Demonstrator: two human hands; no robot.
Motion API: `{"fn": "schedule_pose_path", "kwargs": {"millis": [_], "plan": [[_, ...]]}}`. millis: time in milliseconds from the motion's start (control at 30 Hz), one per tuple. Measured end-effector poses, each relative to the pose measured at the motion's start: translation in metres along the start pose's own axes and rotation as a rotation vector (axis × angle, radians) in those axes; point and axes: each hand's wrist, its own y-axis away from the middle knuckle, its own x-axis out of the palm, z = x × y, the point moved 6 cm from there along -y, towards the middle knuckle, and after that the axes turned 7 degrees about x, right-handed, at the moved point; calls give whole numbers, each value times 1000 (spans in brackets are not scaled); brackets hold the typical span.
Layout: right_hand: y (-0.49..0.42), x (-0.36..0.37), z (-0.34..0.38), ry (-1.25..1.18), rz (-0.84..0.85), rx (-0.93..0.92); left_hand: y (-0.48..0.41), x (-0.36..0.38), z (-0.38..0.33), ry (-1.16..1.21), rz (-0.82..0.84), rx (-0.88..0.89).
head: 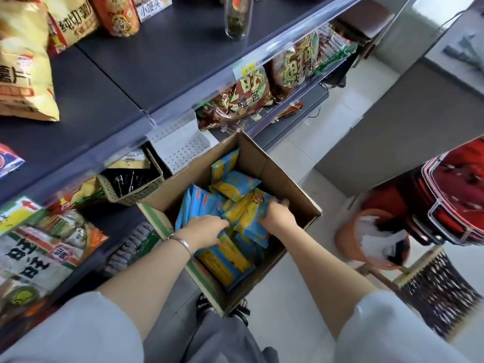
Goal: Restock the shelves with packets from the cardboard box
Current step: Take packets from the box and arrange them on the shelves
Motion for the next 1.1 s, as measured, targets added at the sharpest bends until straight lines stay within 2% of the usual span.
{"fn": "schedule_pose_path", "kwargs": {"millis": [133,300,433,533,733,933,1033,1100], "plan": [[2,3,4,-153,-68,78,-6,11,0,3,47,-18],[7,2,8,-184,-131,122,-6,11,0,80,33,-21],[17,-3,6,-280,-151,104,0,2,-2,179,49,5],[24,-10,12,-307,-165,56,6,-16,-1,147,44,44],[40,-40,27,-142,-177,-101,33,-73,17,127,-118,-8],[54,-86,45,-89,-185,-180,95,-139,26,49,-455,-173],[68,-116,59,-140,-212,-250,130,-167,19,-46,-583,-270],[77,-137,67,-257,-233,-293,154,-180,13,-21,-645,-313]]}}
